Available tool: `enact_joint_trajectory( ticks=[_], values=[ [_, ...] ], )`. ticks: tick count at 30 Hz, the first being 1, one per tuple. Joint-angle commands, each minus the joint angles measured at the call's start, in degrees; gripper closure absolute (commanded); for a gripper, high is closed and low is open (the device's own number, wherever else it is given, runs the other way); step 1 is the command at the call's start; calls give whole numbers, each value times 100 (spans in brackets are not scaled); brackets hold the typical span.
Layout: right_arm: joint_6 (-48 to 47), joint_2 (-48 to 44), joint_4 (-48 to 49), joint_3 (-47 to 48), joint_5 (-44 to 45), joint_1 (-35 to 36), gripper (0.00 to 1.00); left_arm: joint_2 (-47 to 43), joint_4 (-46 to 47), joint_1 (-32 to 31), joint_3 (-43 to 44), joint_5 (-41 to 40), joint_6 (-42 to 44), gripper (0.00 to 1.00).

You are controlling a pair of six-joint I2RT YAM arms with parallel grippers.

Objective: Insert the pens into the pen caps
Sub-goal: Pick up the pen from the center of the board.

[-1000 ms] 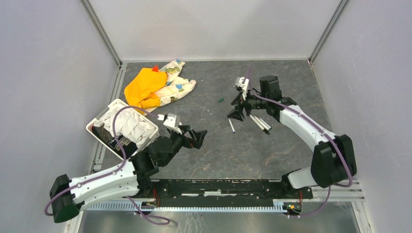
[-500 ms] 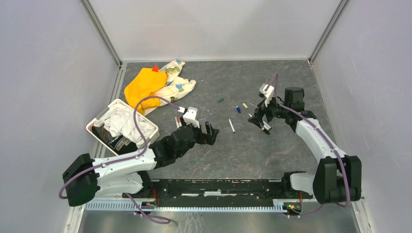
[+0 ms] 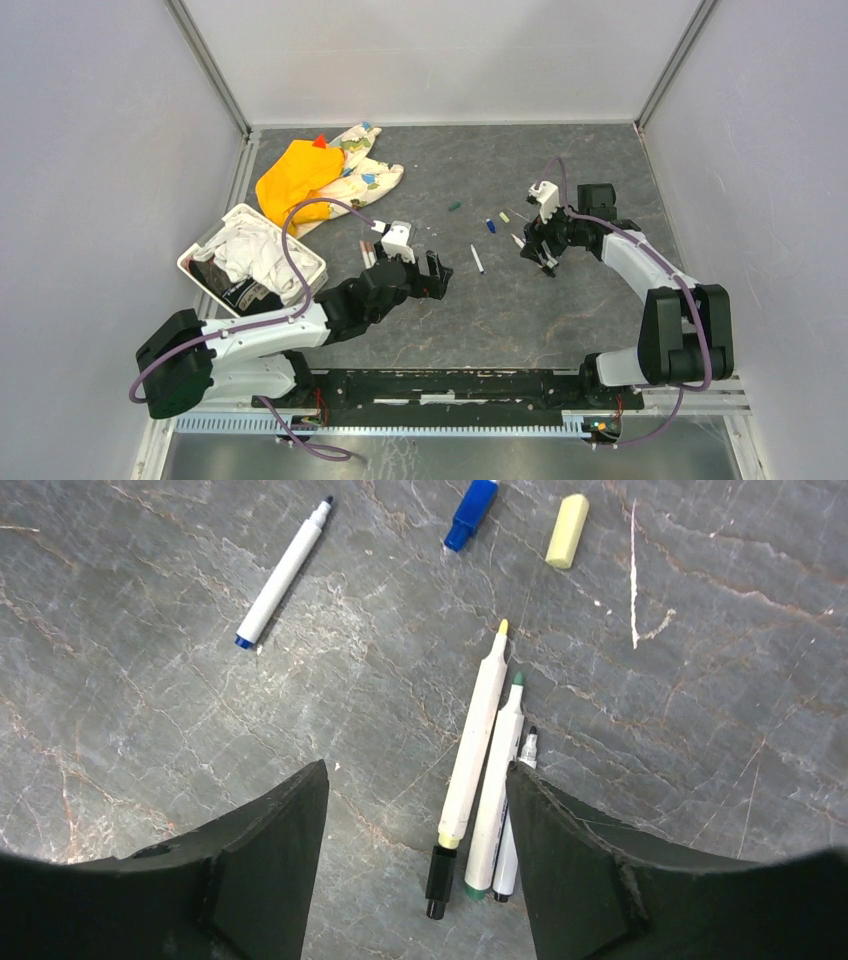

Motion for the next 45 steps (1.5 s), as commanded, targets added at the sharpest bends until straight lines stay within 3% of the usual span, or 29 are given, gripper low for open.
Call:
enact_joint_trajectory(
  ticks=[1, 17, 45],
  values=[
    [-57, 89, -121, 297, 255, -17, 31, 87, 1, 25, 302, -131, -186, 0],
    [47, 509, -262, 418, 474, 80, 49, 277, -65, 25, 464, -131, -157, 0],
    [84, 1133, -314, 498, 1268, 347, 69, 159, -100, 29, 323, -184, -194, 0]
  ],
)
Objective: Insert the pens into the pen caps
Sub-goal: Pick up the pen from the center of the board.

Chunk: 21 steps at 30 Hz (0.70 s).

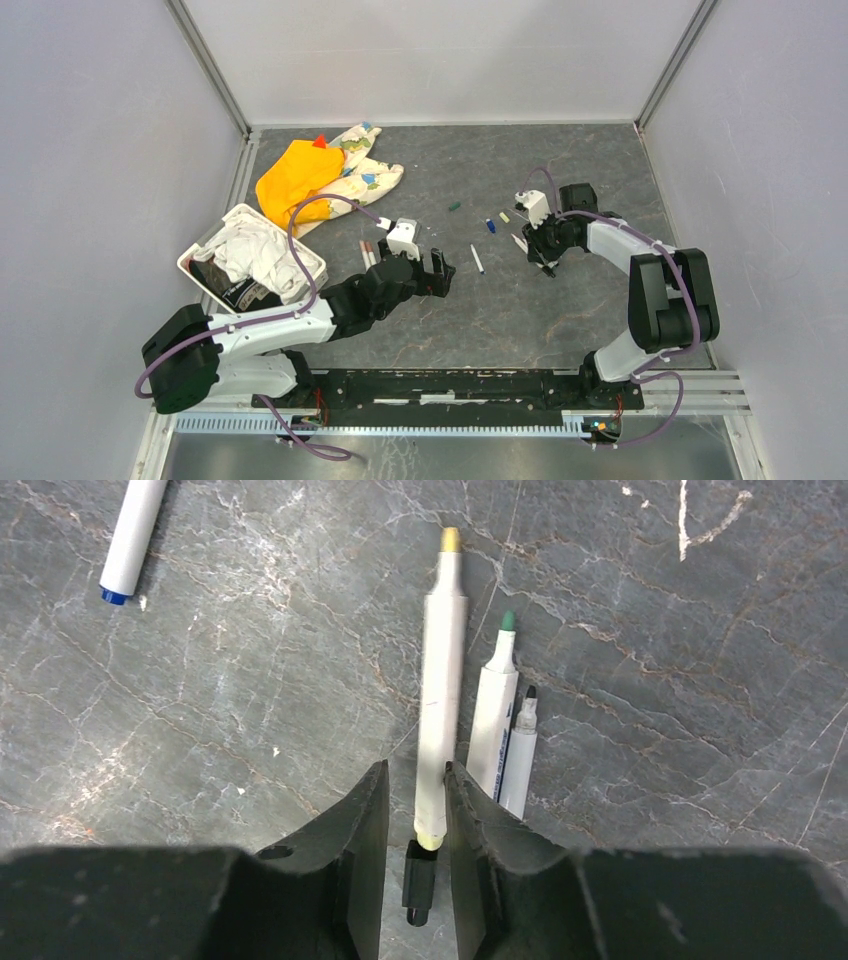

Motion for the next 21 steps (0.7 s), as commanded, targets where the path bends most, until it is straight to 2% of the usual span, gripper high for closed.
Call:
enact_joint_trajectory(
  ticks=[1, 15, 21],
  values=[
    [14, 94, -22, 205, 173, 69, 69, -103, 72, 25, 75, -155, -190, 0],
    [-165, 361, -22, 205, 931, 449, 70, -146, 110, 25, 39, -49, -185, 4],
    [-188, 370, -66, 257, 1113, 644, 88, -115, 358, 25, -18, 194, -306, 5]
  ],
)
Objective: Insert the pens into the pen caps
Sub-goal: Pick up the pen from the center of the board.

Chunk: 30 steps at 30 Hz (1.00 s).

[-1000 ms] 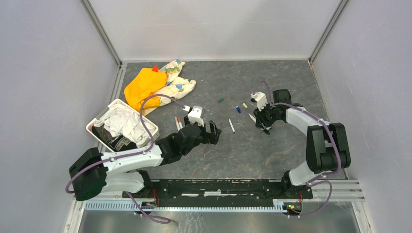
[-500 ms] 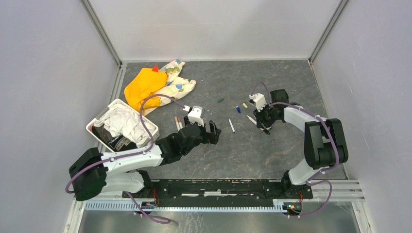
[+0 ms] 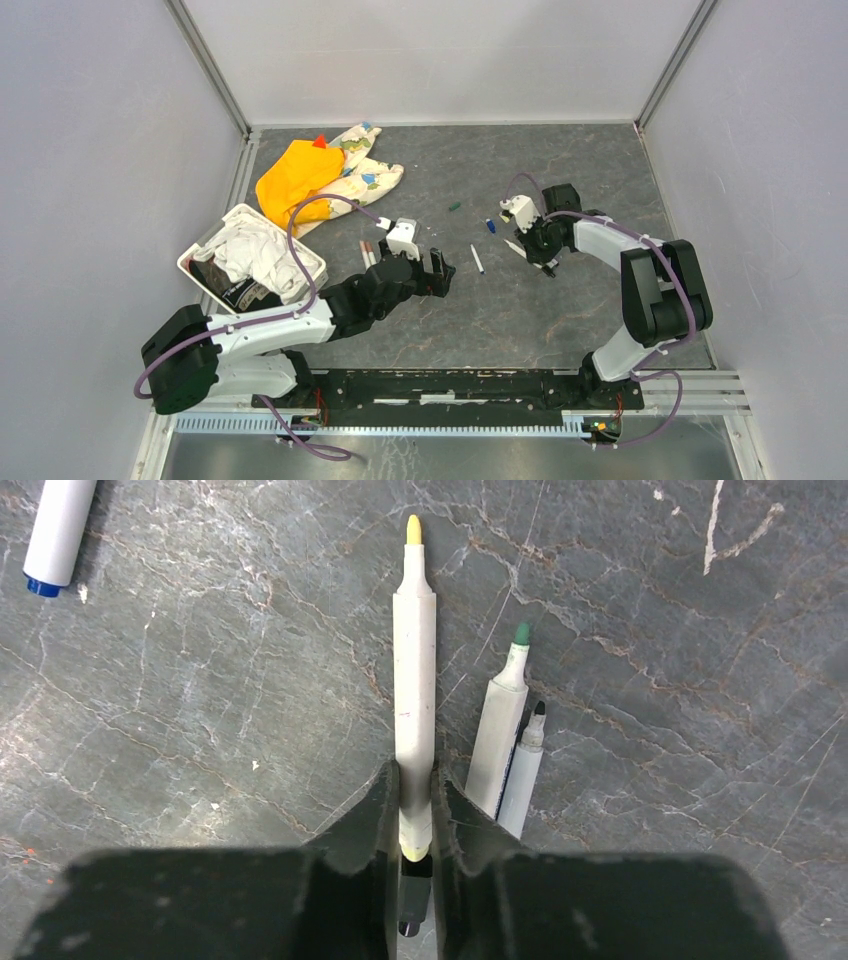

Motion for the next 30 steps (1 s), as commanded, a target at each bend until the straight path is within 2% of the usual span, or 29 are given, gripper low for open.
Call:
enact_joint_trajectory(
  ticks=[1, 4, 7, 15, 22, 26, 30],
  values=[
    [-57, 91, -11, 131, 178, 113, 90, -74, 431, 29, -41, 212, -321, 5],
    [40, -83, 7, 141, -115, 105, 97, -45, 868, 25, -148, 493, -465, 5],
    [182, -307, 4, 144, -782, 23, 100, -8, 1517, 97, -369, 978, -764, 5],
    [541, -995, 296, -49, -2471, -244, 100, 333, 3266, 591, -939, 2035, -1500, 4],
    [1248, -1356, 889, -356, -4626, -415, 100, 1013, 4820, 801, -1037, 2330, -1859, 3],
    [1512, -1298, 1058, -408, -5416, -417, 100, 1512, 5408, 807, -856, 2330, -1901, 5],
    [1625, -1245, 1101, -414, -5886, -415, 100, 1968, 5560, 807, -480, 2357, -1827, 11]
  ],
)
